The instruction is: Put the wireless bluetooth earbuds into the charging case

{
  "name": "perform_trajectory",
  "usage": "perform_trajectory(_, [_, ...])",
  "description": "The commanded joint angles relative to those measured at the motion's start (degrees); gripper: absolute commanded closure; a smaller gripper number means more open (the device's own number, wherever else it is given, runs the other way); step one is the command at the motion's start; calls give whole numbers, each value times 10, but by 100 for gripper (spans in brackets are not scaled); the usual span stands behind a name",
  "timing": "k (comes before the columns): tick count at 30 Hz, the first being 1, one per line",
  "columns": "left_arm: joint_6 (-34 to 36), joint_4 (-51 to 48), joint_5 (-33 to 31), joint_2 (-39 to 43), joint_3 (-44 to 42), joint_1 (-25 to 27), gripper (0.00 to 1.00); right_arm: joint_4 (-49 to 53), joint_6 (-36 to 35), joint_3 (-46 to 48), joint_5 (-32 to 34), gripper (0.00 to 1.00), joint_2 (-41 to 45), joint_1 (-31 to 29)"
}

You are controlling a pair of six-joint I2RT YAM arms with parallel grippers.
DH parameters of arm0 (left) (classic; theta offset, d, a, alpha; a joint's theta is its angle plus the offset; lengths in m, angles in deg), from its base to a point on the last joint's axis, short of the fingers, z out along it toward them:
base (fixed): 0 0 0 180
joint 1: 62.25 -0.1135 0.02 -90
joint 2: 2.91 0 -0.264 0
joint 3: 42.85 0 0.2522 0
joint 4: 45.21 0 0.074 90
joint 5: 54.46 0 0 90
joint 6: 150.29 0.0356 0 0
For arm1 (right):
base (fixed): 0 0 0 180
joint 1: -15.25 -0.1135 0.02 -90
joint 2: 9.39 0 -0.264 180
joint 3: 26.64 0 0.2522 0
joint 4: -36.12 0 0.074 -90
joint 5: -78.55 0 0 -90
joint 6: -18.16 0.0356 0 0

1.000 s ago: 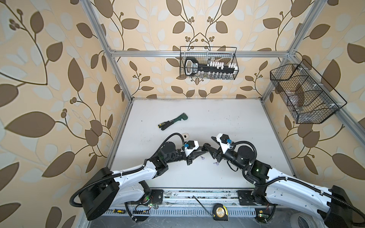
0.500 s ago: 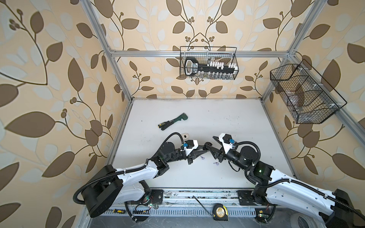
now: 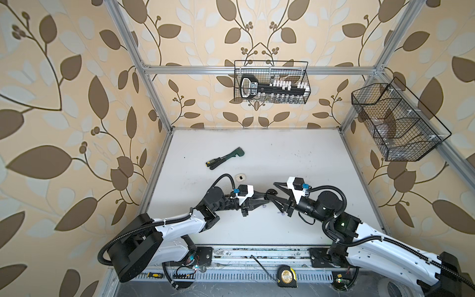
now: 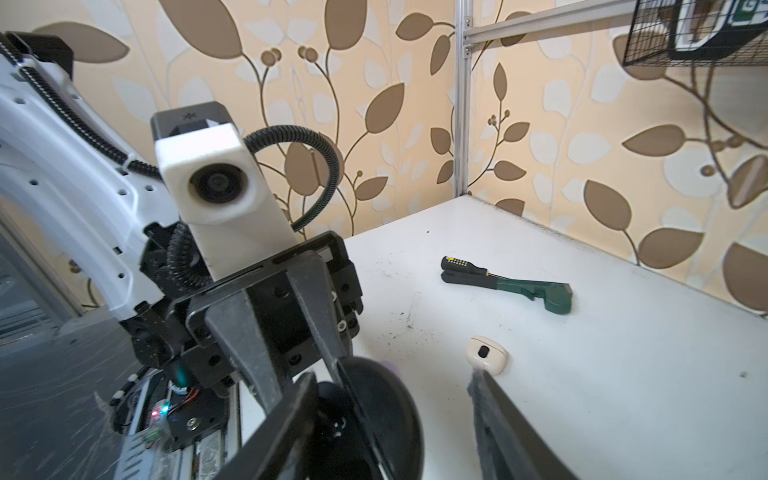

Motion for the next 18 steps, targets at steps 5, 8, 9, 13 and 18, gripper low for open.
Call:
perform_trajectory(5, [-16, 45, 41, 16, 9, -2, 100, -24, 21, -6, -52, 43, -7, 3])
perform_trajectory(8, [-10, 28, 44, 24, 12, -2, 100, -30, 25, -6, -57, 46, -14, 4])
perform_trajectory(9, [-9, 28, 44, 25, 11, -2, 100, -33, 26, -6, -58, 47, -16, 4])
perform_trajectory(13, [-9, 29, 48, 25, 11, -2, 100, -39, 30, -9, -66, 56, -25, 3])
perform_trajectory(18, [-9, 32, 53, 28, 9, -2, 100, -45, 34, -9, -79, 67, -23, 3])
